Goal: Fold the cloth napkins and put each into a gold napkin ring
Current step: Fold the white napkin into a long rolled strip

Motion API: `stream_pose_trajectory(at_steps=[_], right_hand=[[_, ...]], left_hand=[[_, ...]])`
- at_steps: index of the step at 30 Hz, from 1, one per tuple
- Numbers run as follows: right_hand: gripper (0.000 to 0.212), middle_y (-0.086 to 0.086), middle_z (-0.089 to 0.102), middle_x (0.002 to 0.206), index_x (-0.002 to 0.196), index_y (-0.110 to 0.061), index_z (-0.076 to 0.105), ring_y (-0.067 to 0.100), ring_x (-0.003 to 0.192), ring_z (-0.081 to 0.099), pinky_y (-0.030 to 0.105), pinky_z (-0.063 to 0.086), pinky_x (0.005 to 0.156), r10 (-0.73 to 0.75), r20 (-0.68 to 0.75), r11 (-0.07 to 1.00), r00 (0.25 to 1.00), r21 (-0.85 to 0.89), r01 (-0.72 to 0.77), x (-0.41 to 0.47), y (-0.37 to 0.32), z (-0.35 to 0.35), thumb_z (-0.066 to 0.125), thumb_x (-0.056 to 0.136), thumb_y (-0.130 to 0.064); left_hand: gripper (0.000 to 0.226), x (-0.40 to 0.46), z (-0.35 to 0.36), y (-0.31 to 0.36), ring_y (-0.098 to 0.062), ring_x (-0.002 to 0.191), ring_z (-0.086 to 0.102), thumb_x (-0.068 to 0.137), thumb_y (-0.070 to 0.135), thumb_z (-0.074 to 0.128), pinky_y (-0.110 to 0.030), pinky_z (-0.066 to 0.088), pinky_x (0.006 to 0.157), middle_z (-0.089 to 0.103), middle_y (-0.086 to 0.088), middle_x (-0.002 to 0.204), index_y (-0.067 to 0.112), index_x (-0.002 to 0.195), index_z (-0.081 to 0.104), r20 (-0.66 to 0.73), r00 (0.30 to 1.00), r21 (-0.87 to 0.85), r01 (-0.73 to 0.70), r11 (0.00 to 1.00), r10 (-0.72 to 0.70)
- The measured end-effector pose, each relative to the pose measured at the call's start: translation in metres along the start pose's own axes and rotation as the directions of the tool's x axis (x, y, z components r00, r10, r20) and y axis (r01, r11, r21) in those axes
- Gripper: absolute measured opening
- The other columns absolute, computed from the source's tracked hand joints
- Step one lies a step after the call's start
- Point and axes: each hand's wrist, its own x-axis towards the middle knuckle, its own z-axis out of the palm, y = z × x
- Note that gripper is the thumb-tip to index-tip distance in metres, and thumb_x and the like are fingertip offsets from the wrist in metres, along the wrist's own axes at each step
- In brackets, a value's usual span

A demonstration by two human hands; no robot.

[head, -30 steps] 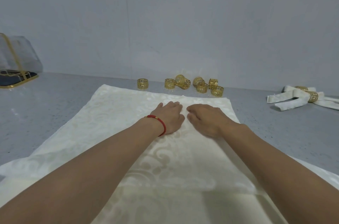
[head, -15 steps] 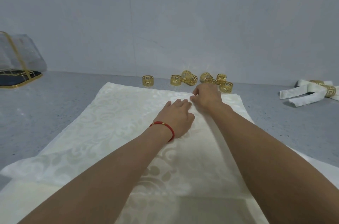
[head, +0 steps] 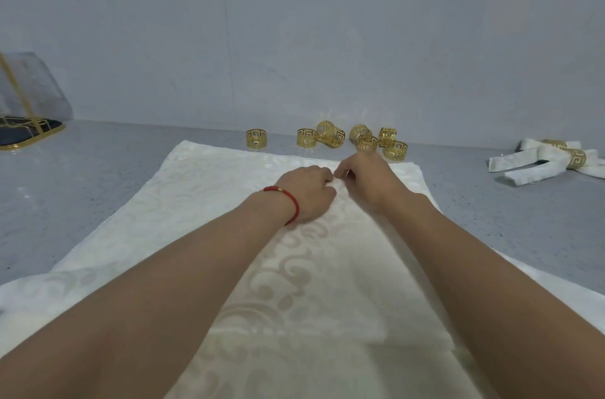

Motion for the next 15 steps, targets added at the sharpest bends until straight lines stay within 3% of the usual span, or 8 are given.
stream_pose_trajectory(at_steps=[2, 4, 7, 10, 11, 13, 15], right_hand=[[0.021, 0.016, 0.074, 0.099, 0.095, -0.009, 0.078, 0.037, 0.094, 0.068, 0.048, 0.057, 0.079, -0.025, -0.036, 1.000, 0.999, -0.010, 0.025, -0.006, 0.002, 0.008, 0.061, 0.090, 0.002], [0.015, 0.024, 0.069, 0.099, 0.090, -0.001, 0.073, 0.042, 0.095, 0.065, 0.052, 0.057, 0.077, -0.034, -0.041, 0.999, 0.999, -0.034, 0.033, -0.007, 0.003, 0.011, 0.061, 0.086, 0.006], [0.018, 0.025, 0.070, 0.098, 0.086, 0.001, 0.074, 0.043, 0.096, 0.065, 0.052, 0.056, 0.079, -0.035, -0.039, 0.999, 0.999, 0.008, 0.035, -0.006, 0.002, 0.007, 0.059, 0.084, 0.010], [0.030, 0.019, 0.075, 0.106, 0.097, -0.003, 0.079, 0.039, 0.103, 0.067, 0.046, 0.055, 0.088, 0.014, -0.070, 0.997, 0.997, 0.072, -0.009, -0.010, 0.000, 0.003, 0.055, 0.085, 0.009], [0.033, 0.015, 0.075, 0.108, 0.102, -0.007, 0.080, 0.035, 0.103, 0.067, 0.043, 0.055, 0.090, 0.041, -0.073, 0.995, 0.996, 0.092, -0.034, -0.012, -0.001, 0.001, 0.054, 0.087, 0.007], [0.034, 0.011, 0.075, 0.107, 0.107, -0.012, 0.079, 0.029, 0.096, 0.068, 0.037, 0.055, 0.088, 0.083, -0.071, 0.988, 0.994, 0.140, -0.072, -0.013, -0.002, -0.001, 0.054, 0.091, 0.003], [0.030, 0.010, 0.075, 0.100, 0.108, -0.013, 0.077, 0.024, 0.085, 0.068, 0.034, 0.057, 0.081, 0.133, -0.097, 0.967, 0.986, 0.232, -0.108, -0.015, -0.002, -0.003, 0.054, 0.093, 0.000]], left_hand=[[0.036, 0.006, -0.007, 0.002, -0.028, 0.120, 0.053, 0.098, 0.020, 0.041, -0.038, 0.043, 0.100, 0.057, -0.007, 0.131, 0.015, 0.131, 0.055, -0.024, 0.999, 0.001, 0.028, 1.000, -0.028], [0.026, 0.015, -0.009, 0.001, -0.033, 0.109, 0.055, 0.094, 0.010, 0.043, -0.039, 0.046, 0.091, 0.056, -0.011, 0.118, 0.010, 0.117, 0.056, -0.149, 0.988, 0.017, 0.034, 0.999, -0.031], [0.026, 0.034, -0.009, 0.001, -0.035, 0.110, 0.056, 0.093, 0.004, 0.046, -0.038, 0.044, 0.086, 0.056, -0.012, 0.116, 0.012, 0.112, 0.062, -0.254, 0.965, 0.030, 0.067, 0.997, -0.058], [0.022, 0.048, -0.010, 0.003, -0.038, 0.099, 0.061, 0.087, 0.004, 0.052, -0.034, 0.040, 0.066, 0.058, -0.009, 0.080, 0.014, 0.070, 0.061, -0.246, 0.963, 0.047, 0.126, 0.991, -0.110], [0.020, 0.050, -0.011, 0.004, -0.036, 0.097, 0.061, 0.087, 0.006, 0.056, -0.034, 0.043, 0.066, 0.060, -0.009, 0.079, 0.013, 0.070, 0.063, -0.243, 0.963, 0.026, 0.124, 0.992, -0.114], [0.006, 0.053, -0.009, 0.003, -0.033, 0.103, 0.060, 0.087, 0.012, 0.067, -0.037, 0.052, 0.079, 0.067, -0.012, 0.094, 0.010, 0.087, 0.073, -0.233, 0.966, 0.011, 0.119, 0.993, -0.114], [0.007, 0.055, -0.006, 0.003, -0.032, 0.105, 0.060, 0.086, 0.015, 0.072, -0.038, 0.054, 0.085, 0.069, -0.012, 0.101, 0.012, 0.092, 0.075, -0.230, 0.967, 0.001, 0.114, 0.993, -0.111]])
